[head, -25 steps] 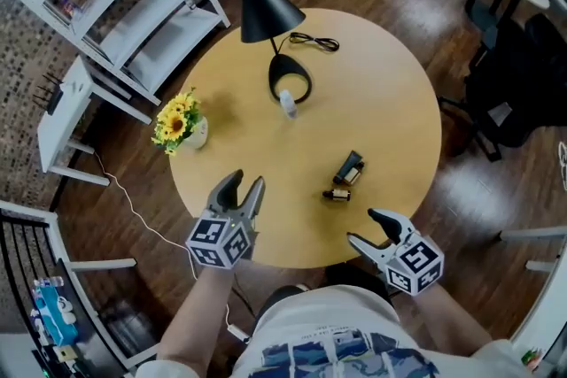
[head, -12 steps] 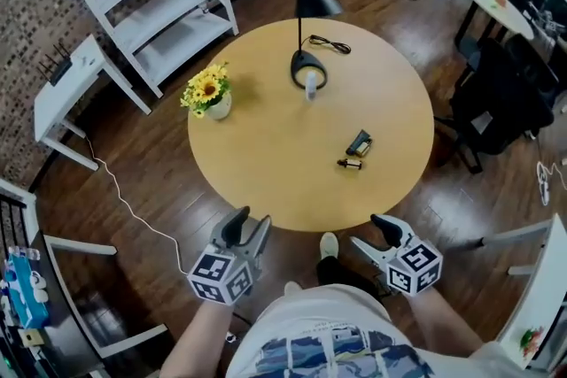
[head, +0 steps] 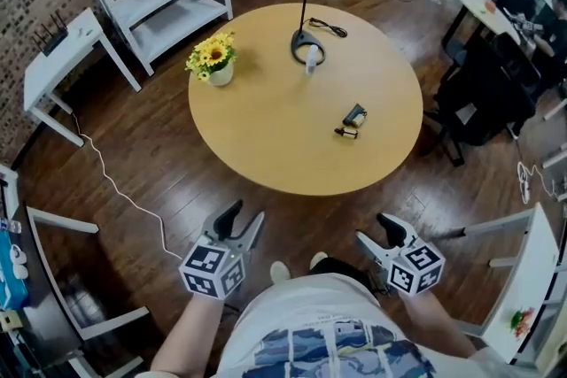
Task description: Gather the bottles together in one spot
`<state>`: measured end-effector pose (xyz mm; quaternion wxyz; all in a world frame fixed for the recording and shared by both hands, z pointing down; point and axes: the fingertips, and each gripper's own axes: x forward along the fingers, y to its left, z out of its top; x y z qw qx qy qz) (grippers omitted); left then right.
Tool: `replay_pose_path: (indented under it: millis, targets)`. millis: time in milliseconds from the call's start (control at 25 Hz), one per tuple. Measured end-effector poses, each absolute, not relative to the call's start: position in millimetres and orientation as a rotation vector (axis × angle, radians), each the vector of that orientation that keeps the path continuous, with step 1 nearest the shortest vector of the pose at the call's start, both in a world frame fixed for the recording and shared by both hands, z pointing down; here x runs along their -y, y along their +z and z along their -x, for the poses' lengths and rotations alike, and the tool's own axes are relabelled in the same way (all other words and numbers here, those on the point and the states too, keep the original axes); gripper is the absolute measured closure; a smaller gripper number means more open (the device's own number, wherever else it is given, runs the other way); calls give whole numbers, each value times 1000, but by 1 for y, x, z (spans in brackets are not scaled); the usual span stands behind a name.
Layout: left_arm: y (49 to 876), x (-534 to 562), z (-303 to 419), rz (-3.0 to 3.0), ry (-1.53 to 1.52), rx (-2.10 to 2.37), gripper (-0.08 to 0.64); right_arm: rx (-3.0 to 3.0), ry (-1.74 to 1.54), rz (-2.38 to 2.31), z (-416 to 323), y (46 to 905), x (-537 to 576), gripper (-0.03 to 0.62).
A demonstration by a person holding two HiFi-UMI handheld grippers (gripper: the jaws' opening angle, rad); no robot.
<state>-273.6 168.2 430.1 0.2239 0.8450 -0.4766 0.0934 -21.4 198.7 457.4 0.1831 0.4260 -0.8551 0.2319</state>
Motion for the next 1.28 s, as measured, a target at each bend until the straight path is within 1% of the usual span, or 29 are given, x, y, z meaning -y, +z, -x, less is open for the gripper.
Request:
replay_pose_path:
  millis: [200,400,800,1000,1280]
  targets:
    - [417,-180,277,-2316,217,1300,380,2426,626,-1254,20,441,-204,288]
    - [416,-191,257,-2334,247,1222,380,2422,611,-1340,2,427,-211,288]
    - [430,-195,234,-2318,326,1189,382,2367,672,-1358,-15,444,-236,288]
    - [432,-197,227,-2354,292,1131,381,2352,659,-1369,-13,448,-234,288]
    - [449,-197,229,-2335,339,1120,380,2324,684,-1391,-18,464,-211,288]
